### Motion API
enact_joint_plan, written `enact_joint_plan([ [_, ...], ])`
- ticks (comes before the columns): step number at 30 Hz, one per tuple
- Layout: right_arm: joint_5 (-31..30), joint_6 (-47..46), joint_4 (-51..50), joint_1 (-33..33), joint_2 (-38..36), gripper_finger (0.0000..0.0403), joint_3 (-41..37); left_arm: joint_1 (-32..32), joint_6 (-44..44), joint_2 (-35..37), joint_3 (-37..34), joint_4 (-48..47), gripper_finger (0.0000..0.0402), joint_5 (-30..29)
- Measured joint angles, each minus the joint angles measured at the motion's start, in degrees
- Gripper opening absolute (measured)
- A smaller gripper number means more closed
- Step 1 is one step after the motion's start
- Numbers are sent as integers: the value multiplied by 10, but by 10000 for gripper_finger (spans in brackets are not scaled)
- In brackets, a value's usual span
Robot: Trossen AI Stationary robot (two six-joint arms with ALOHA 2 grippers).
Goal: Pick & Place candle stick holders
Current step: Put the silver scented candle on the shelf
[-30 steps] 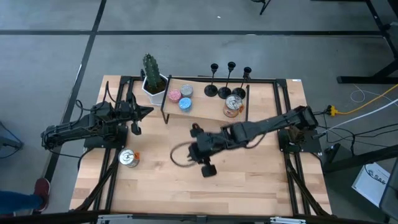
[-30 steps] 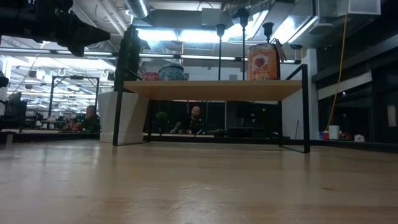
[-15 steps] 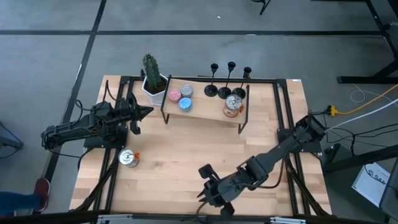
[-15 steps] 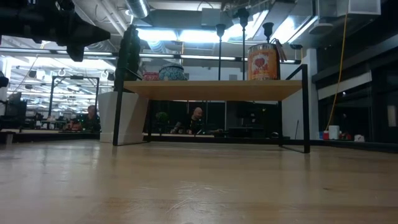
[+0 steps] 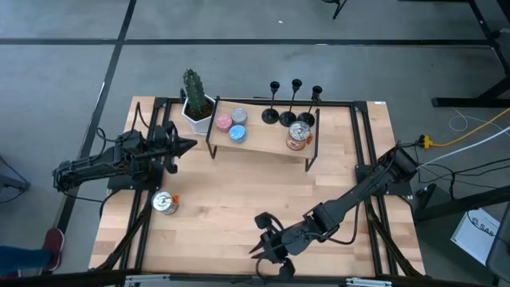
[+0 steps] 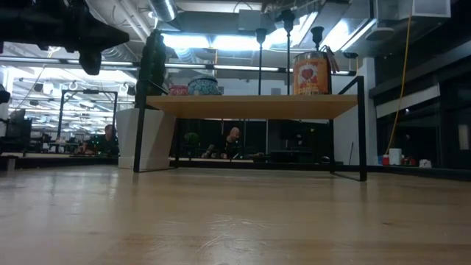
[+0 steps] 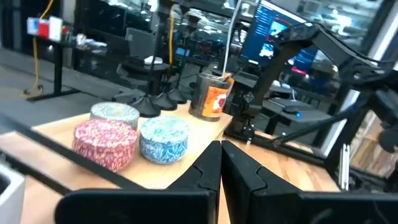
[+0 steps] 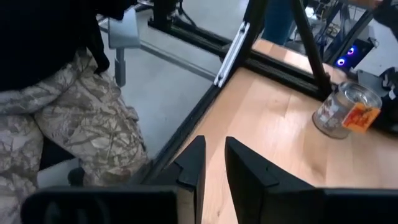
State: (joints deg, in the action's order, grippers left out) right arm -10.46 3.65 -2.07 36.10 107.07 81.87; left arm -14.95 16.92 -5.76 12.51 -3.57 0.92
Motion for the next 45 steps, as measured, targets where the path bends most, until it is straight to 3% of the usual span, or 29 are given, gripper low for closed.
enact_joint_plan([
  [8, 1, 3, 109, -5, -45, 65, -113, 0, -55, -1, 0, 2, 12, 47],
  [15, -13, -2, 241, -5, -75, 65, -221, 0, -72, -41, 24, -13, 64, 80],
  [20, -37, 2, 359, -17, -75, 65, -286, 0, -107, -115, 96, -120, 98, 102],
  [25, -1, 2, 428, -36, -75, 65, -328, 17, -145, -199, 176, -243, 116, 106],
  [36, 35, 2, 448, -50, -75, 64, -350, 166, -165, -318, 298, -397, 132, 123],
  [41, 36, 2, 444, -50, -75, 64, -351, 262, -97, -364, 333, -471, 132, 106],
  [45, 36, 2, 443, -50, -75, 64, -351, 343, 7, -403, 334, -500, 132, 109],
])
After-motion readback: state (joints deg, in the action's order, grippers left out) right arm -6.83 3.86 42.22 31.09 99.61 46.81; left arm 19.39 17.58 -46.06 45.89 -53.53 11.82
